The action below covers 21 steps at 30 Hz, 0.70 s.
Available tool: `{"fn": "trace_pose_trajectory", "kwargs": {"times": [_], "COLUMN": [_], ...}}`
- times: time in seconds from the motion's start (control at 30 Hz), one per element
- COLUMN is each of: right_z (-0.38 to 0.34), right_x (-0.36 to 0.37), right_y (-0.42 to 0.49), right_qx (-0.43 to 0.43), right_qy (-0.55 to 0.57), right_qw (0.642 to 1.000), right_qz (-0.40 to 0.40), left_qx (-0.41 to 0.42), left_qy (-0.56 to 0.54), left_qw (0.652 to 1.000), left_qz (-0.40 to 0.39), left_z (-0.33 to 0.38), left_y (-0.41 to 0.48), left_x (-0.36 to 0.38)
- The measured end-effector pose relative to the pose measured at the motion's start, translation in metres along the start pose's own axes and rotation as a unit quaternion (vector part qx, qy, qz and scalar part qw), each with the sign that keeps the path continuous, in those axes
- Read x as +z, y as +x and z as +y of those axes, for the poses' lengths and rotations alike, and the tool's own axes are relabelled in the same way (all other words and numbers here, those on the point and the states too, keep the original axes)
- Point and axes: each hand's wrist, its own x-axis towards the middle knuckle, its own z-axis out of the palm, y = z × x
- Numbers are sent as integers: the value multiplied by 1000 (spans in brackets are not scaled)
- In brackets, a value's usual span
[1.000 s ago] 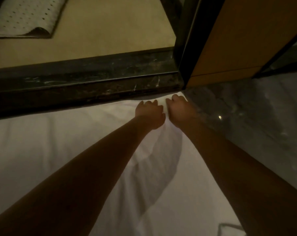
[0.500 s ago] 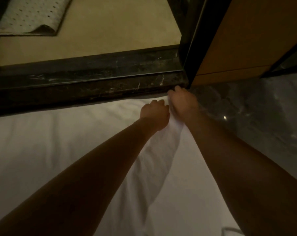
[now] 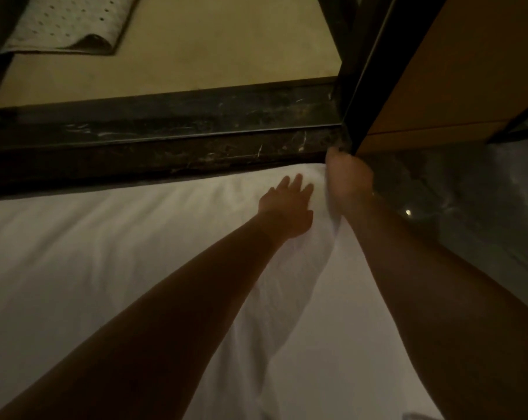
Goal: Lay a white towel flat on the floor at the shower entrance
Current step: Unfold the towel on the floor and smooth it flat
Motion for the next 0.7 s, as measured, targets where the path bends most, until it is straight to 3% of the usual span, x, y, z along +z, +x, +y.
{"fn": "trace_pose_trajectory", "kwargs": {"times": [0.13,0.37,0.53,0.63,0.7], "right_z": [11,28,25,25,25], "right_x": [10,22,11,0,-8], "right_y": [-18,-35,-24,-21,-27], "right_qx": [-22,-26,-28,-31,-37], "right_qy": [40,3,-29,-55,-47], "right_qw": [998,997,989,984,989], "right_qz": [37,-78,-144,-165,-134], "left_qx": [16,46,18,1,6], "left_qy": [-7,9,13,10,25], "left_qw": [1000,998,997,999,1000], "left_qz": [-13,-38,-74,-35,14], "left_z": [-6,-13,-9,-5,-3], "left_y": [4,10,4,-13,-27], "left_x": [-2,-4,-11,-15,-14]}}
